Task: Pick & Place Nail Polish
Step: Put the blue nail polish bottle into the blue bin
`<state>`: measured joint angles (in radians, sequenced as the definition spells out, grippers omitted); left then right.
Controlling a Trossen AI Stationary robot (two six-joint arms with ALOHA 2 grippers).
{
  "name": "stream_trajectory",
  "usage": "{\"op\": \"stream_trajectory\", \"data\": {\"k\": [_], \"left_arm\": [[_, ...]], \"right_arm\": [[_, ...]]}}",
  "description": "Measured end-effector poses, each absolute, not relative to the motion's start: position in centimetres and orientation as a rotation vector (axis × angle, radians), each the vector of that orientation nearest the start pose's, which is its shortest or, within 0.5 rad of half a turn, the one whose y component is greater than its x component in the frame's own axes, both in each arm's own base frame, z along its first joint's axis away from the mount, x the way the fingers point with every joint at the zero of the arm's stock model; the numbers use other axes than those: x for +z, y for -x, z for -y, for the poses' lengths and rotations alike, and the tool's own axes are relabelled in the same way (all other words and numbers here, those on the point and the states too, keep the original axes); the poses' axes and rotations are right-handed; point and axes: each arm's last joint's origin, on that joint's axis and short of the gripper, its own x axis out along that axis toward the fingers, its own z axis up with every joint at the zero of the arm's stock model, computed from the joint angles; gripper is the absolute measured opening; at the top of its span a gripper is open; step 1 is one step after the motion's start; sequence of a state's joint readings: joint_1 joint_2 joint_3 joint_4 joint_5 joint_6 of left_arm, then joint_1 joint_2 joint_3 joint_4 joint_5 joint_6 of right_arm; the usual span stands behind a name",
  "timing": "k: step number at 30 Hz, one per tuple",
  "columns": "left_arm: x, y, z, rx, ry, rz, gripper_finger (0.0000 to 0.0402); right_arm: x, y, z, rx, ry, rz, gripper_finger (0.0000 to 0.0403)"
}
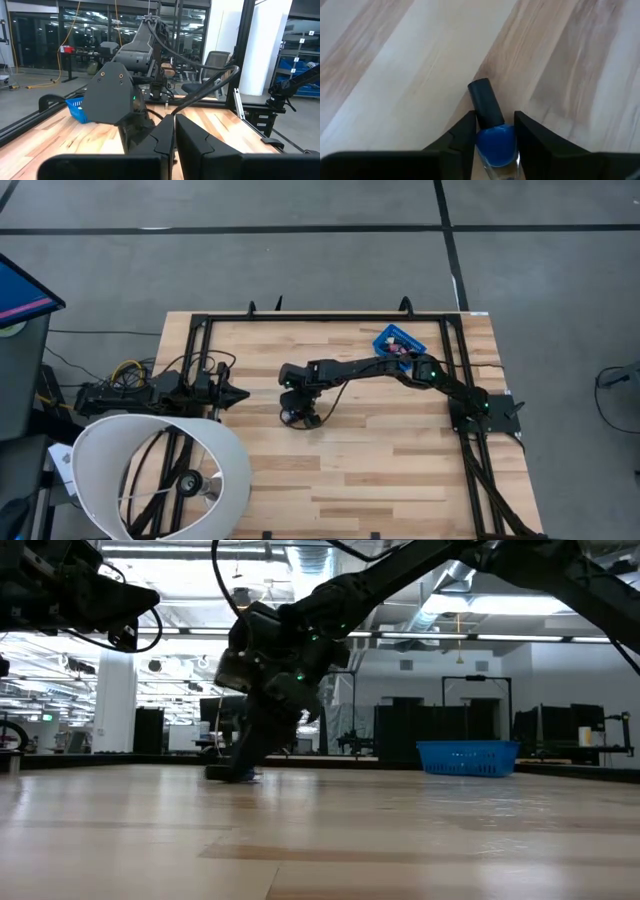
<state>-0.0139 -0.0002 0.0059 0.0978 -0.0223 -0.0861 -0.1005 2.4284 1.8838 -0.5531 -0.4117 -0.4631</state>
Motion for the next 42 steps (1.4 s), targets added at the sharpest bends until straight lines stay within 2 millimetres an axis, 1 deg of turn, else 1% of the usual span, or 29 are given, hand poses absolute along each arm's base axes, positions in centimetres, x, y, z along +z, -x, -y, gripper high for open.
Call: {"op": "stream_trajectory", "data": {"k": [3,5,10,14,17,19,23,25,28,33,37,40,42], "left_arm": [[17.5,-9.7,0.1,0.004,0.088,0.104,0.0011],[17.5,-9.7,0.1,0.004,0.088,0.105,0.0011],[17.5,-9.7,0.1,0.004,0.088,0.105,0.0011],[17.5,-9.7,0.1,0.004,0.088,0.105,0.0011],[17.5,-9.7,0.1,0.004,0.088,0.104,0.0011],[17.5,-9.7,0.1,0.004,0.088,0.105,0.0011],[17.5,-9.7,0.1,0.004,0.088,0.105,0.0011],[17.5,-9.7,0.1,0.004,0.088,0.105,0.0011],[17.5,-9.7,0.1,0.004,0.088,0.105,0.0011],[17.5,-9.7,0.1,0.003,0.088,0.105,0.0011],[17.5,-9.7,0.1,0.004,0.088,0.105,0.0011],[17.5,-9.7,0.1,0.004,0.088,0.105,0.0011],[17.5,-9.7,0.1,0.004,0.088,0.105,0.0011]], "right_arm": [[12.4,-49.8,4.8,0.493,0.106,-0.979,0.0101],[13.3,-49.6,5.8,0.459,0.087,-0.977,0.0098],[17.1,-48.1,9.1,0.385,0.048,-0.962,0.0090],[20.3,-46.0,11.9,0.331,0.004,-0.974,0.0072],[23.2,-43.6,14.4,0.274,-0.030,-0.982,0.0057],[24.6,-41.9,16.0,0.240,-0.055,-0.999,0.0054],[27.0,-38.2,18.5,0.177,-0.127,-1.054,0.0061],[28.3,-36.4,19.6,0.144,-0.157,-1.067,0.0065],[29.7,-33.8,21.0,0.078,-0.192,-1.109,0.0065],[31.3,-30.0,23.1,-0.054,-0.238,-1.178,0.0065],[31.7,-27.7,24.8,-0.173,-0.304,-1.214,0.0065],[30.8,-26.4,25.6,-0.253,-0.363,-1.244,0.0065],[29.4,-25.6,25.6,-0.278,-0.401,-1.297,0.0065]]}}
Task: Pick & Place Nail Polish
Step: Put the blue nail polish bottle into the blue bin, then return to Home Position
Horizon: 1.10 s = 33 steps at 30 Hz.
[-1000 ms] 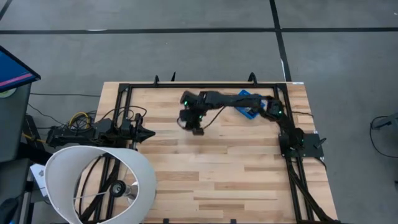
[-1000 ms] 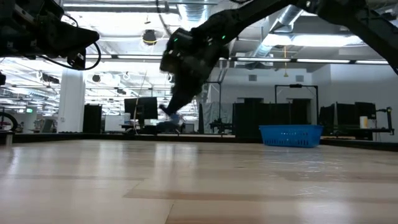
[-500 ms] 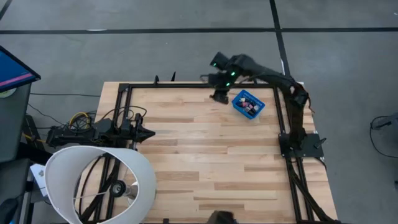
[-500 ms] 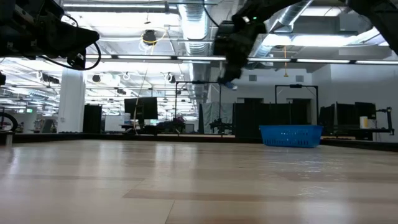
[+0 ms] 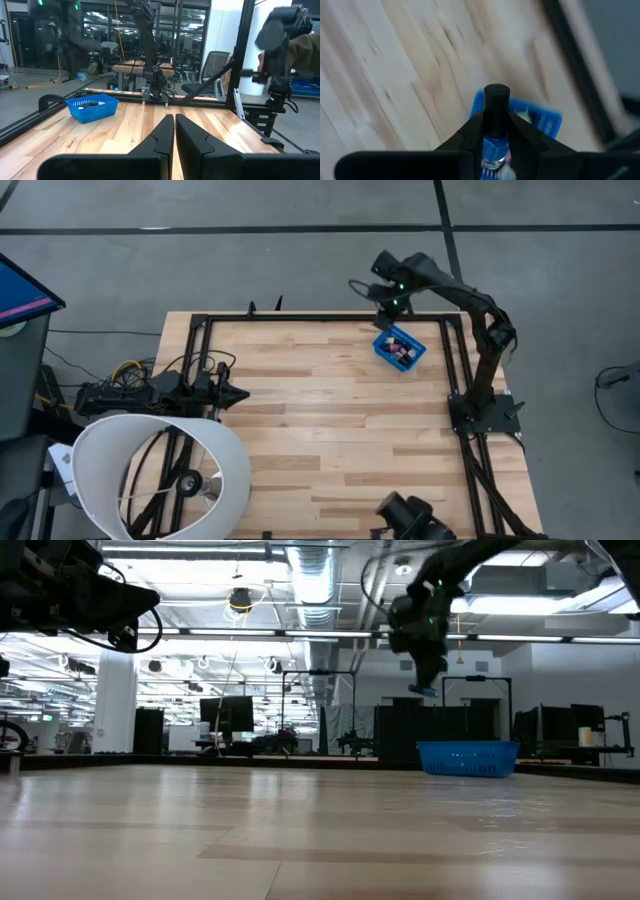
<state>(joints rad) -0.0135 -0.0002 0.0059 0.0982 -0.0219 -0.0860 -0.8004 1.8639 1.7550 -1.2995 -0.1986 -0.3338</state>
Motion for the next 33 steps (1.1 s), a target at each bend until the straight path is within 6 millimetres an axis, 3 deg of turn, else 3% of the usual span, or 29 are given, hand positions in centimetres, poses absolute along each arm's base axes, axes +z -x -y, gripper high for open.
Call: {"op": "stream_trajectory", "data": {"k": [7,13,20,24,33], "left_arm": [[17.5,-9.7,0.1,0.004,0.088,0.105,0.0011],[17.5,-9.7,0.1,0.004,0.088,0.105,0.0011],[17.5,-9.7,0.1,0.004,0.088,0.105,0.0011],[17.5,-9.7,0.1,0.004,0.088,0.105,0.0011],[17.5,-9.7,0.1,0.004,0.088,0.105,0.0011]], "right_arm": [[23.1,-24.1,24.2,-0.281,-0.480,-1.442,0.0065],[20.0,-23.2,23.5,-0.300,-0.535,-1.475,0.0066],[18.7,-22.3,24.0,-0.384,-0.596,-1.452,0.0066],[18.5,-22.2,23.9,-0.461,-0.534,-1.524,0.0073],[18.5,-22.5,23.5,-0.476,-0.467,-1.569,0.0135]]}}
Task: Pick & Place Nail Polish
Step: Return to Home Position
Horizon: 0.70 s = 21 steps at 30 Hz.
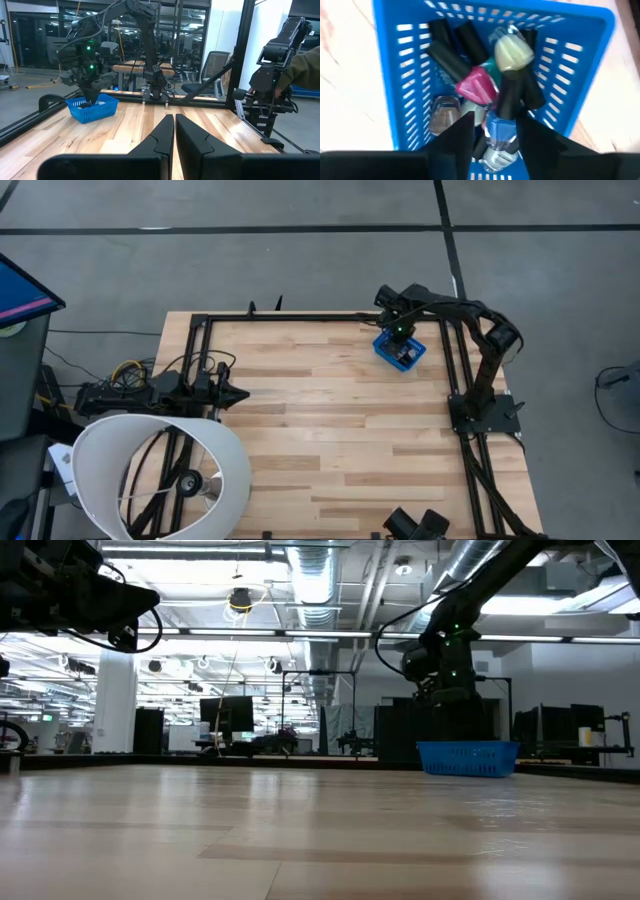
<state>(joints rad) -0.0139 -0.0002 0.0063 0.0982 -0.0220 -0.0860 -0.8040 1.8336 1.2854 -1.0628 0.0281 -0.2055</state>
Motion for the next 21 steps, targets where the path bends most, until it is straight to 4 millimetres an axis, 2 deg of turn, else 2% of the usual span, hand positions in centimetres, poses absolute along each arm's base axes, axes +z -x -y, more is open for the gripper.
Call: {"op": "stream_trajectory", "data": {"k": [5,7,12,17,19,21], "left_arm": [[17.5,-9.7,0.1,0.004,0.088,0.105,0.0011],[17.5,-9.7,0.1,0.004,0.088,0.105,0.0011],[17.5,-9.7,0.1,0.004,0.088,0.105,0.0011],[17.5,-9.7,0.1,0.004,0.088,0.105,0.0011],[17.5,-9.7,0.1,0.004,0.088,0.104,0.0011],[17.5,-9.7,0.1,0.004,0.088,0.105,0.0011]], "right_arm": [[18.8,-23.1,23.0,-0.463,-0.448,-1.562,0.0177],[20.0,-23.1,22.8,-0.479,-0.424,-1.515,0.0190],[25.9,-22.2,21.9,-0.569,-0.332,-1.233,0.0204],[33.0,-19.8,18.7,-0.468,-0.236,-0.791,0.0193],[34.5,-18.8,17.1,-0.390,-0.210,-0.628,0.0182],[35.0,-17.9,15.6,-0.286,-0.219,-0.469,0.0169]]}}
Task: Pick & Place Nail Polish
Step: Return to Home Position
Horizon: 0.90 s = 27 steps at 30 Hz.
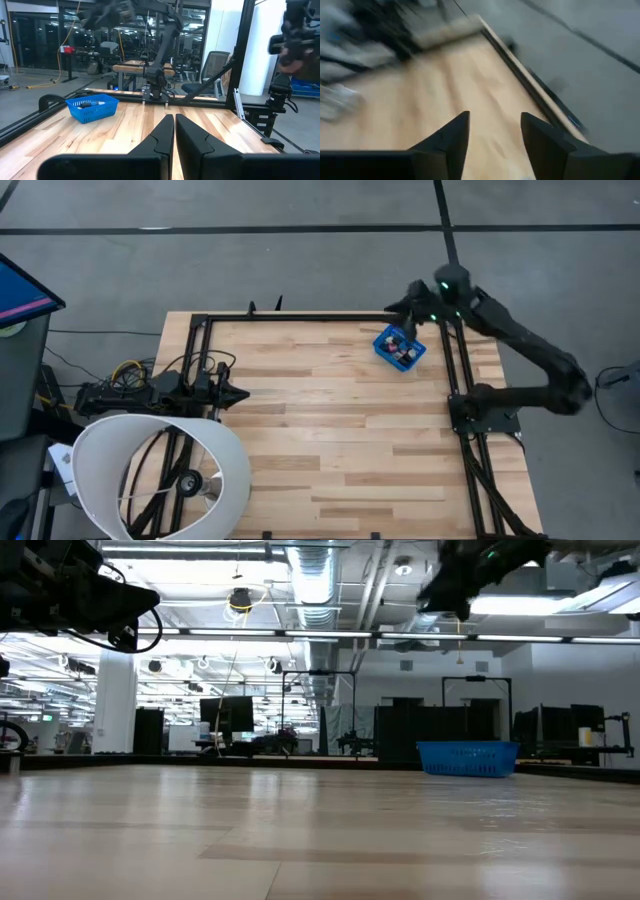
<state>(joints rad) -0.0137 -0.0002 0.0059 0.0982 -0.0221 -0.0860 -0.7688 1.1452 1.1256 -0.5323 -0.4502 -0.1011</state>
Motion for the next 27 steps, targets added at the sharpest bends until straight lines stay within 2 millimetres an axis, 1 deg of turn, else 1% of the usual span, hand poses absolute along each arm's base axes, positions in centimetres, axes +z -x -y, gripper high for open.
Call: {"op": "stream_trajectory", "data": {"k": [2,3,6,9,11,13,15,18,20,22,25,27], "left_arm": [[17.5,-9.7,0.1,0.004,0.088,0.105,0.0011],[17.5,-9.7,0.1,0.004,0.088,0.105,0.0011],[17.5,-9.7,0.1,0.004,0.088,0.104,0.0011],[17.5,-9.7,0.1,0.004,0.088,0.104,0.0011],[17.5,-9.7,0.1,0.004,0.088,0.104,0.0011],[17.5,-9.7,0.1,0.004,0.088,0.104,0.0011],[17.5,-9.7,0.1,0.004,0.088,0.105,0.0011],[17.5,-9.7,0.1,0.004,0.088,0.105,0.0011],[17.5,-9.7,0.1,0.004,0.088,0.105,0.0011],[17.5,-9.7,0.1,0.004,0.088,0.104,0.0011],[17.5,-9.7,0.1,0.004,0.088,0.105,0.0011],[17.5,-9.7,0.1,0.004,0.088,0.104,0.0011]], "right_arm": [[34.5,-17.2,14.1,-0.214,-0.252,-0.339,0.0153],[34.0,-16.9,13.4,-0.196,-0.274,-0.300,0.0144],[31.2,-16.3,11.0,-0.150,-0.323,-0.251,0.0115],[28.7,-16.0,8.8,-0.149,-0.369,-0.189,0.0079],[27.7,-15.5,7.4,-0.144,-0.395,-0.121,0.0052],[27.8,-14.6,5.9,-0.115,-0.395,-0.012,0.0023],[28.1,-13.7,4.5,-0.095,-0.386,0.057,0.0006],[28.7,-12.5,3.1,-0.125,-0.351,0.104,0.0012],[28.7,-12.0,2.5,-0.139,-0.323,0.101,0.0012],[28.5,-11.1,1.9,-0.117,-0.296,0.087,0.0004],[28.9,-9.4,1.2,-0.074,-0.270,0.117,0.0003],[28.3,-8.7,0.9,-0.073,-0.268,0.085,0.0001]]}}
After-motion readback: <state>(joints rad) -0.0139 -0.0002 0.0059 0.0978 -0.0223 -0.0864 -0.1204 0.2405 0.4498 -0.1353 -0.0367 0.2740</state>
